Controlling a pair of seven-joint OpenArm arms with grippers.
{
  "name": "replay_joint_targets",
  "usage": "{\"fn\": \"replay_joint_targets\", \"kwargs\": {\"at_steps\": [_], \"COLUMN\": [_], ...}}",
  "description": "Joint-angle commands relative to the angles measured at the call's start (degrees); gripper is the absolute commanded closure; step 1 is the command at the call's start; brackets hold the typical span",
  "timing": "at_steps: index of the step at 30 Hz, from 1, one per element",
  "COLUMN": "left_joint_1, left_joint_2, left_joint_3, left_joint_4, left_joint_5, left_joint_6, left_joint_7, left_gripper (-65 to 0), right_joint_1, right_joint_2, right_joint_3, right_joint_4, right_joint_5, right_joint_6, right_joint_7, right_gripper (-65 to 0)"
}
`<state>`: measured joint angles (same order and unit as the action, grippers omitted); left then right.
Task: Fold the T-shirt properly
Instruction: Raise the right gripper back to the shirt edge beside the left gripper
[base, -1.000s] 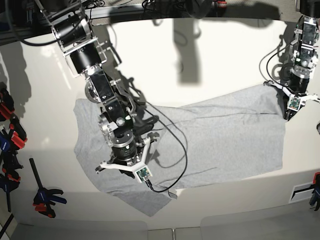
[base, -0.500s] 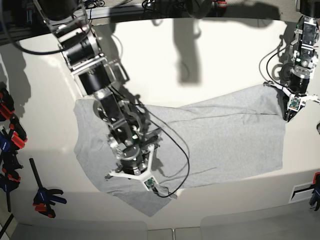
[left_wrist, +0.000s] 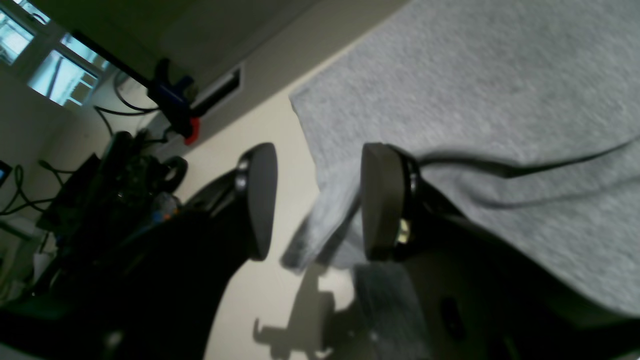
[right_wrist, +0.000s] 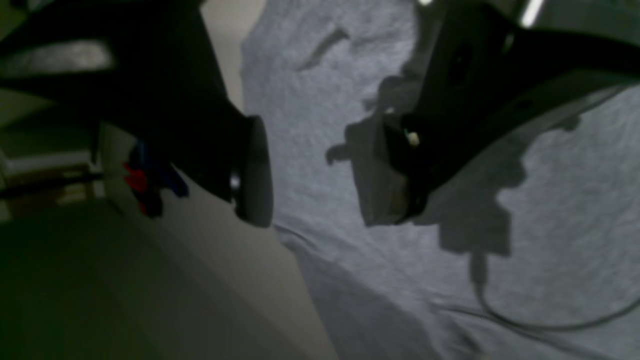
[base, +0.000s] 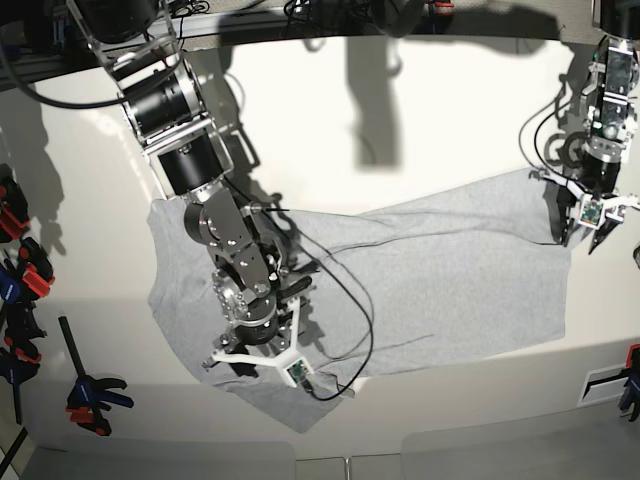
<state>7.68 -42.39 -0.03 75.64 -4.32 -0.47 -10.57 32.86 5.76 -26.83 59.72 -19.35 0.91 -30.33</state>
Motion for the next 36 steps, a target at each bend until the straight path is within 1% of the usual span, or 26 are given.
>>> {"fn": "replay_joint_targets", "kwargs": {"at_steps": [1,4,6,8,10,12,15,18,19,20,23,24,25,27,30,32,36], "left_joint_1": [-1.2,-2.6,-3.0,-2.7,-2.8,-2.8,-2.9,-2.9,-2.9,-2.9,-2.8,-2.8,-2.8,-2.7,-2.8,-2.8,-2.8], "left_joint_2": [-1.3,-1.3,-1.3,-1.1,0.0,1.5,3.9,6.3,7.3,8.5,11.7,12.5,13.2,14.1,14.0,13.3,12.7], "left_joint_3": [-0.7,-0.7,-0.7,-0.7,-0.7,-0.7,-0.7,-0.7,-1.0,-1.5,-3.1,-3.2,-3.3,-3.3,-3.3,-3.3,-3.4], "left_joint_4": [0.8,0.9,1.1,2.0,3.0,3.8,4.0,4.3,4.6,5.0,6.4,6.6,6.7,6.6,6.5,6.5,6.5], "left_joint_5": [-0.3,-0.5,-4.6,-9.8,-13.3,-15.6,-18.6,-24.4,-24.9,-24.4,-24.3,-24.3,-24.2,-23.3,-18.3,-18.3,-18.3], "left_joint_6": [1.0,1.0,1.1,0.9,0.8,0.8,0.8,0.9,0.9,0.9,0.8,0.8,0.8,0.8,0.9,0.9,1.3], "left_joint_7": [0.1,4.5,6.7,7.7,8.3,8.9,12.1,16.1,17.3,18.2,18.8,18.9,19.5,21.5,22.6,23.0,23.7], "left_gripper": [-25.2,-25.2,-25.2,-25.2,-25.2,-25.2,-25.2,-25.2,-25.2,-25.2,-25.2,-25.2,-25.2,-25.2,-25.2,-25.2,-25.1], "right_joint_1": [2.1,2.2,2.1,1.2,-0.9,-3.8,-8.2,-13.0,-14.7,-16.3,-20.7,-21.9,-22.8,-24.7,-27.4,-28.5,-29.9], "right_joint_2": [-0.1,-0.1,-0.1,0.2,0.7,1.2,2.5,4.0,4.5,4.7,4.5,4.5,4.5,4.5,4.5,4.6,4.6], "right_joint_3": [0.3,0.3,0.3,0.3,0.3,0.4,0.7,3.9,5.7,7.7,14.6,16.5,18.2,21.4,24.9,26.3,26.4], "right_joint_4": [0.9,0.9,0.9,1.5,2.9,4.9,8.9,14.3,16.2,18.1,22.8,23.7,24.2,24.2,24.2,24.2,24.2], "right_joint_5": [-0.4,-0.1,0.5,2.9,5.1,5.9,6.7,10.2,12.2,14.4,17.4,18.4,19.5,21.4,22.6,22.4,22.4], "right_joint_6": [-1.4,-1.3,-1.3,-1.3,-1.3,-1.3,-1.3,-1.3,-1.2,-0.2,6.9,8.7,9.8,10.8,12.7,14.5,15.0], "right_joint_7": [-0.5,-4.7,-6.1,-6.2,-6.0,-5.2,-4.9,-5.2,-5.2,-5.2,-5.2,-5.2,-5.2,-5.2,-3.9,-3.7,-3.4], "right_gripper": [-30.2,-30.1,-29.9,-29.9,-29.9,-29.9,-29.9,-29.9,-29.9,-29.9,-29.9,-29.9,-29.9,-29.9,-29.9,-29.9,-29.9]}}
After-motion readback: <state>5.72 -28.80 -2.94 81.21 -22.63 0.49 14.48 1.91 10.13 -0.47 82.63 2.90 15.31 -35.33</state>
